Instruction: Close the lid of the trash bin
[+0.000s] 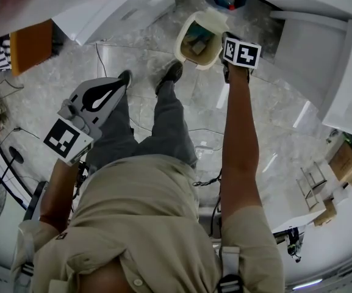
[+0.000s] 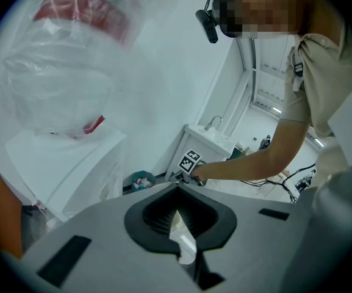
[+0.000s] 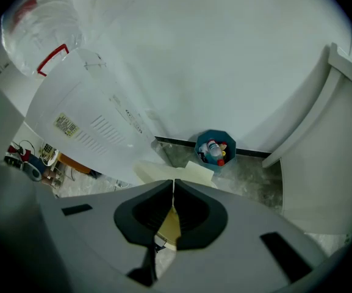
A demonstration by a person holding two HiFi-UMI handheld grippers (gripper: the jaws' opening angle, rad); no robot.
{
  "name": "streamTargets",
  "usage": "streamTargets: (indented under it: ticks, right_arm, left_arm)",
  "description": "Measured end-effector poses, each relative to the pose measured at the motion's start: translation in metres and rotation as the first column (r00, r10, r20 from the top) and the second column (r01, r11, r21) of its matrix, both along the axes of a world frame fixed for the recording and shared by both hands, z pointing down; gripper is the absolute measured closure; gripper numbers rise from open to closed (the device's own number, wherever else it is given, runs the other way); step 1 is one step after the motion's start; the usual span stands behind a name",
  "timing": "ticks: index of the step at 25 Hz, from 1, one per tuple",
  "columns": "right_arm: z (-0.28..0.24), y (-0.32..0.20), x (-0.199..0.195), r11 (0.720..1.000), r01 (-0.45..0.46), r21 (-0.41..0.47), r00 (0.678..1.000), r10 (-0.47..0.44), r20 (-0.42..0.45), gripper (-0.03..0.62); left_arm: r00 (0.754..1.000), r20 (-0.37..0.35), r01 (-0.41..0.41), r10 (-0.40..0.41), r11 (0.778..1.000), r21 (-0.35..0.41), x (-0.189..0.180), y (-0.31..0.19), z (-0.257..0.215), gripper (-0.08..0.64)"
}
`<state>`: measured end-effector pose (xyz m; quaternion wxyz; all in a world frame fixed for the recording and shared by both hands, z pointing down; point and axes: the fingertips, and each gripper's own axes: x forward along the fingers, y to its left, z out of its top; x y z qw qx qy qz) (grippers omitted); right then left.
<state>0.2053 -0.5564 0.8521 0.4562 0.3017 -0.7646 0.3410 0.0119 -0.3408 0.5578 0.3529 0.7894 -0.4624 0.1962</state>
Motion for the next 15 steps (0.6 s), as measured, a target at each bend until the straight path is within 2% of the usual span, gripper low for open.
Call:
streamTargets:
  ticks: [4,8,12,15]
  right_arm:
    - [0.008,0.025,0.003,0.999,0.009,-0.032,1.000,-0.009,-0.008,0.568]
    - [0.023,0.059,0.006,0.996,0.019,-0.089,1.000,-0.021,-0.019,0.567]
    - [0.047,0.094,0.011,0.988,0.016,-0.154,0.999,-0.022,-0.035,0.566]
    - [0.066,0.116,0.014,0.981,0.023,-0.193,0.998,-0.034,-0.054,0.566]
  left_arm:
    - [1.000,0.001,-0.007,0.007,1.000,-0.008,0.002,0.002,0.004,0.546]
    - [1.000,0.001,-0.011,0.011,0.998,0.055,0.004,-0.004,0.003,0.546]
    - [1.000,0.002,-0.016,0.016,1.000,-0.023,0.004,0.010,0.011,0.546]
    - [1.000,0.003,-0.016,0.016,0.999,-0.033,0.003,0.015,0.015,0.546]
